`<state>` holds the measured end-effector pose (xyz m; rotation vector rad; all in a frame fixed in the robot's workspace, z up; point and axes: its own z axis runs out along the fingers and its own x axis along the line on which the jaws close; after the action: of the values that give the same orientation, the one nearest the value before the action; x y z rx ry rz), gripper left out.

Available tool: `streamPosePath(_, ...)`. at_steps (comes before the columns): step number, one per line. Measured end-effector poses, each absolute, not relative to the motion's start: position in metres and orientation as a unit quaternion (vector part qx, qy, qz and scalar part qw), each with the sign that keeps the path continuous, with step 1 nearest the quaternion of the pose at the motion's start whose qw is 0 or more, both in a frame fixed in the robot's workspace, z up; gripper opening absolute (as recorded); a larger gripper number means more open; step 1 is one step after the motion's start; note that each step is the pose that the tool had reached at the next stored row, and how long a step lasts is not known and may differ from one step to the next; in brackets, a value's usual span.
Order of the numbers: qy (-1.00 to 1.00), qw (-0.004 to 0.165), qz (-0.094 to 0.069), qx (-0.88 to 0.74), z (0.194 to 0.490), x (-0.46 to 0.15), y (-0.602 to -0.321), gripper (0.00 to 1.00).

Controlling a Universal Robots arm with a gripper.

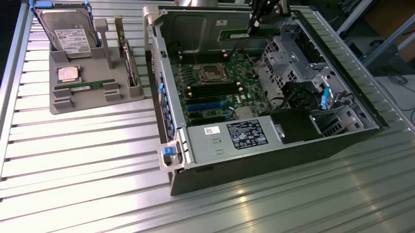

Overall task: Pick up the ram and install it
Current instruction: 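Insert the ram into the slot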

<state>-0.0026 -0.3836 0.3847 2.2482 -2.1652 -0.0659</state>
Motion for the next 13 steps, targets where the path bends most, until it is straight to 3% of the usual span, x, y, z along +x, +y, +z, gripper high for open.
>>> streamPosePath(3, -0.694, 0.019, -0.013, 0.720, 0.379, -0.004, -0.384, 0.13)
streamPosePath(13, -0.700, 0.021, -0.010, 0.714, 0.369, -0.010, -0.385, 0.13)
